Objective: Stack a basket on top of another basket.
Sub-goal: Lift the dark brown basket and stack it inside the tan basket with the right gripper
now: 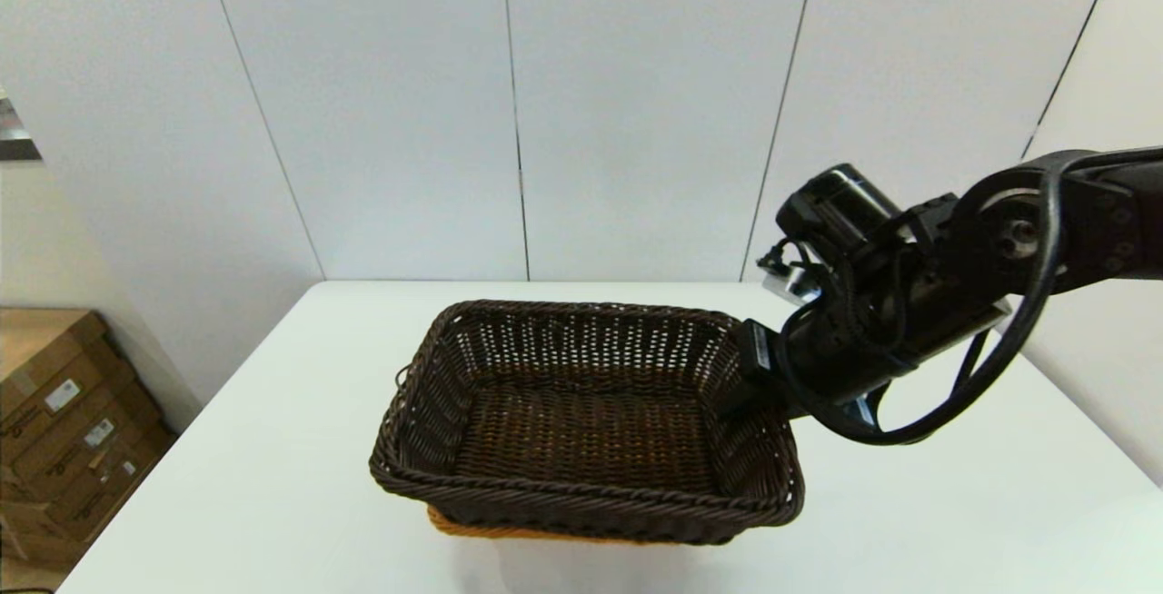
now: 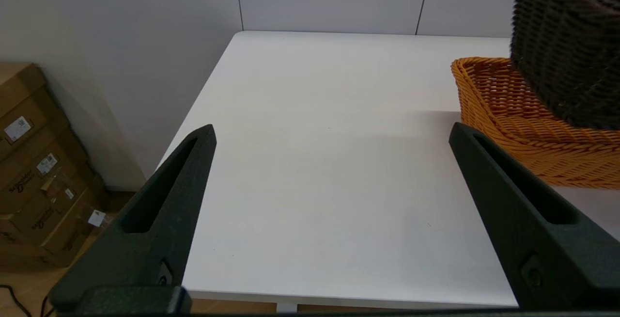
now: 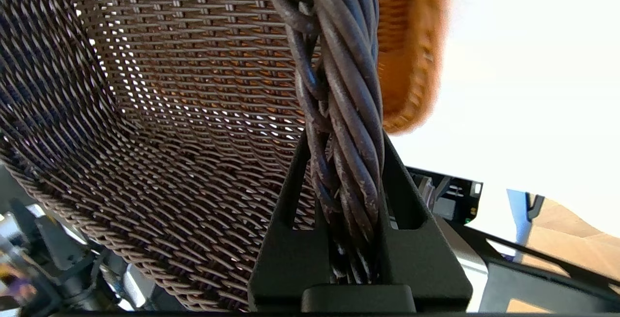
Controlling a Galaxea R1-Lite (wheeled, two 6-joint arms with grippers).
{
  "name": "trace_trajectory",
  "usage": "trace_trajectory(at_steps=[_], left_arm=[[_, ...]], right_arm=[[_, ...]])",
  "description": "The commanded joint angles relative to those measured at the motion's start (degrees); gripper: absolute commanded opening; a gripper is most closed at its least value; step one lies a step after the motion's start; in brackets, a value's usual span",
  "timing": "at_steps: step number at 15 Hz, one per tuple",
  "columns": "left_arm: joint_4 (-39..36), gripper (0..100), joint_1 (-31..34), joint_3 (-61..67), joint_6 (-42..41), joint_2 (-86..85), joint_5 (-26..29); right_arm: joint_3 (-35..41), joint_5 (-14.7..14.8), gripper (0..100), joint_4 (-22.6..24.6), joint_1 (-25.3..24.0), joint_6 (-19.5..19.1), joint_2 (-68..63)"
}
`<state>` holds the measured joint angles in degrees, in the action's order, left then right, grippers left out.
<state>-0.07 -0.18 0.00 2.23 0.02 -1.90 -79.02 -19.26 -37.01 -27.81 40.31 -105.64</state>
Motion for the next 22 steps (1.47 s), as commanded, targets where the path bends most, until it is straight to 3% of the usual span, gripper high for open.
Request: trace_trajectory(at_steps=[1,6,22], left_arm=[[-0.01,100,0.01,0.09,0.05,-0.11,-0.03],[-0.01,100,0.01,0.09,0.05,-0.11,-0.03],[-0.01,100,0.01,0.09,0.05,-0.11,-0.03]], right_arm=[[-3.86,-0.34,0,-0.25,-1.72,0.20,-5.54],[-8.61,-1.57,0,-0.25,-1.72,0.73,-9.76],[-8.78,-2.36,0,0.80,2.05,0.20,-12.39]])
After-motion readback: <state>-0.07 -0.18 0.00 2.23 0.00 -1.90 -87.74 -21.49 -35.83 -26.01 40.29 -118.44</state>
